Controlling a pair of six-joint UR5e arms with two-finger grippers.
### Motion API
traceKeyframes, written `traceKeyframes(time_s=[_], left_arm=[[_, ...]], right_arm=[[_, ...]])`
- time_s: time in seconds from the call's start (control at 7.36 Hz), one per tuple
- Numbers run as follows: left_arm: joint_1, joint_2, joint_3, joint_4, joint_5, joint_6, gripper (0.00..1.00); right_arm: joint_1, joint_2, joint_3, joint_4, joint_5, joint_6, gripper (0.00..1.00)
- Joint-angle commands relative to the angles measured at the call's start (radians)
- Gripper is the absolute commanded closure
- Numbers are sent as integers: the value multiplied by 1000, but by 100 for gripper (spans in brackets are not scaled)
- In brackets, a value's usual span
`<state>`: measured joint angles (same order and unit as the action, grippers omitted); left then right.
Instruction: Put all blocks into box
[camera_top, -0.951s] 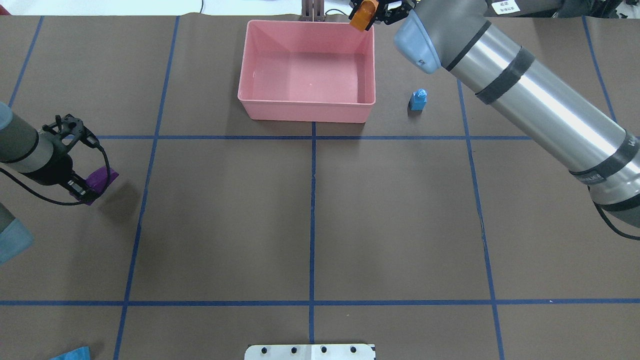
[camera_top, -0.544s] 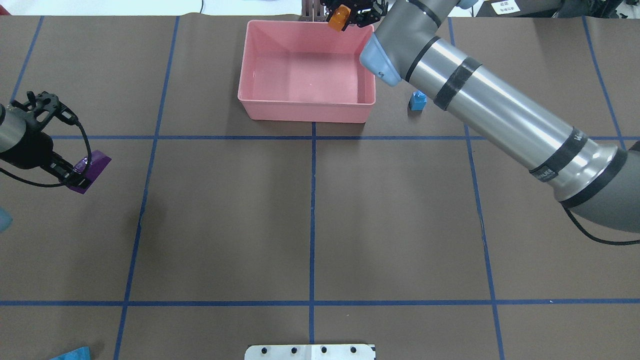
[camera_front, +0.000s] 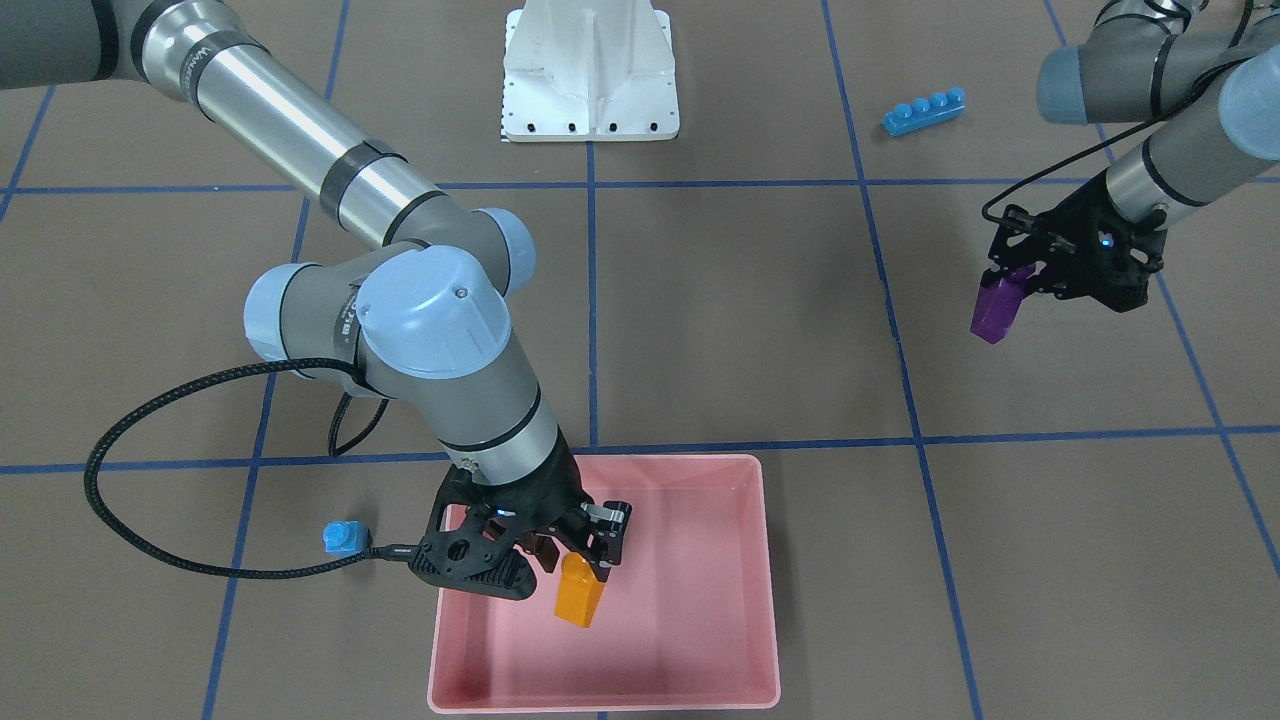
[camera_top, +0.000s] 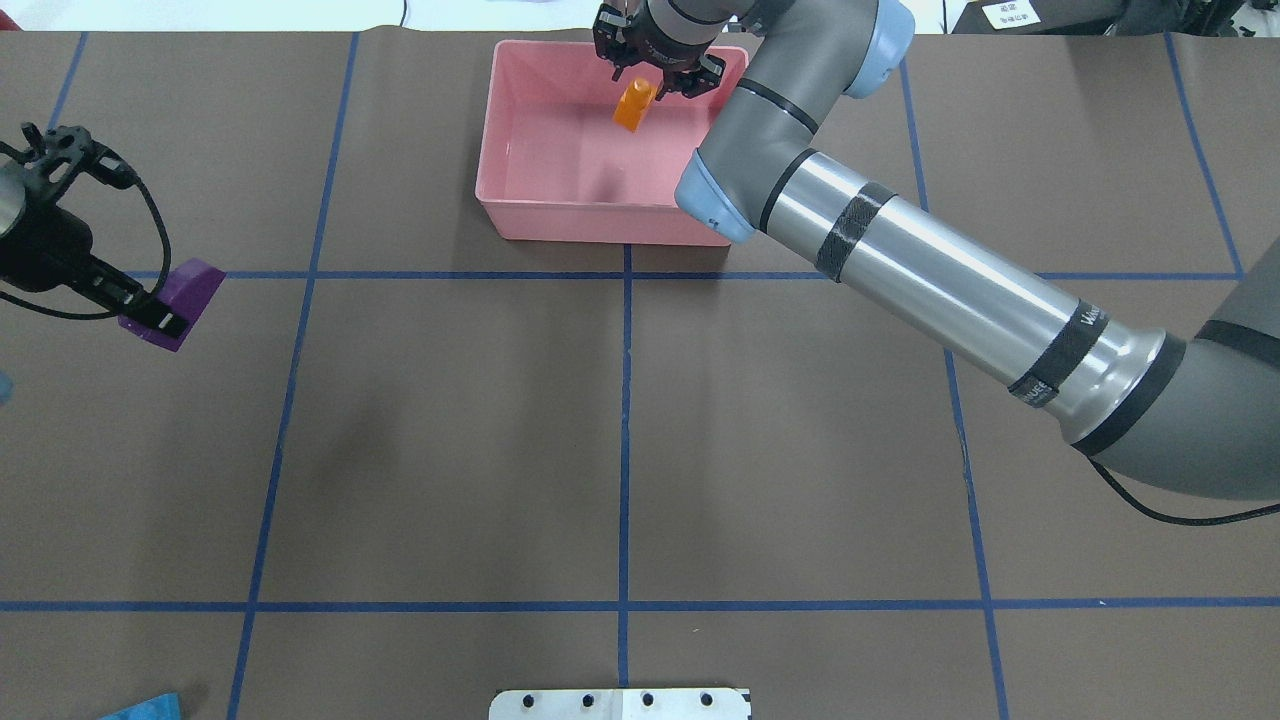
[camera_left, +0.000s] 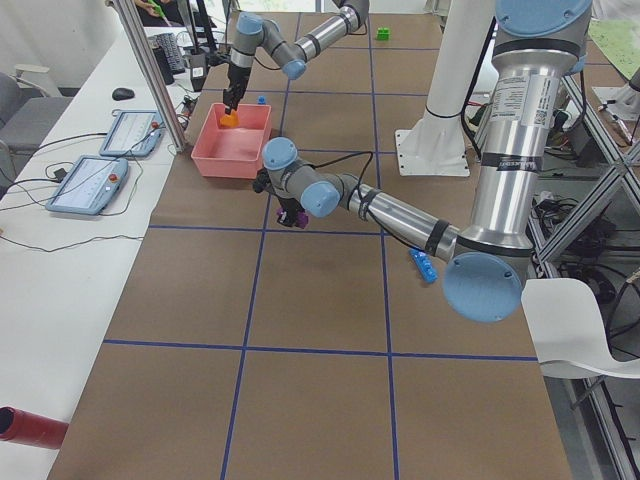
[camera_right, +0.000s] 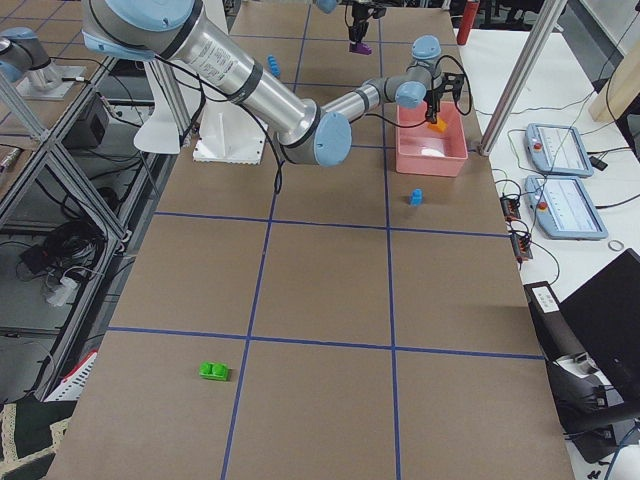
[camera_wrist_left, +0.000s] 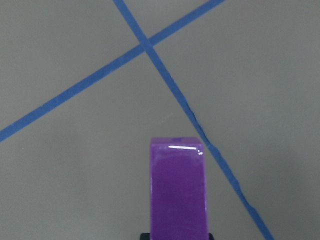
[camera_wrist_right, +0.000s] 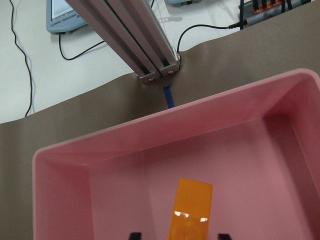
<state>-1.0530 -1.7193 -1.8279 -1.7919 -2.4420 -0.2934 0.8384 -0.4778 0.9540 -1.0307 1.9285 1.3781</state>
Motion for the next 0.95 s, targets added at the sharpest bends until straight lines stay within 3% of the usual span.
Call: traceKeyframes(time_s=[0.0, 0.14, 0.27, 0.41, 0.68, 0.82], left_arm=[[-24, -138, -1, 28, -83, -186, 100], [-21, -251, 16, 23, -88, -361, 100], [-16, -390, 82, 17, -86, -521, 100], [-3, -493, 164, 11, -71, -602, 100], [-1, -618, 299, -41, 38, -660, 100], [42, -673, 385, -175, 134, -758, 100]], right_arm=[[30, -13, 136, -283, 51, -147, 0], [59, -19, 231, -501, 66, -318, 0], [77, -75, 308, -603, 57, -484, 0], [114, -182, 357, -577, 60, -522, 0], [125, -385, 350, -243, -7, -566, 0], [114, -428, 307, -123, -44, -586, 0]])
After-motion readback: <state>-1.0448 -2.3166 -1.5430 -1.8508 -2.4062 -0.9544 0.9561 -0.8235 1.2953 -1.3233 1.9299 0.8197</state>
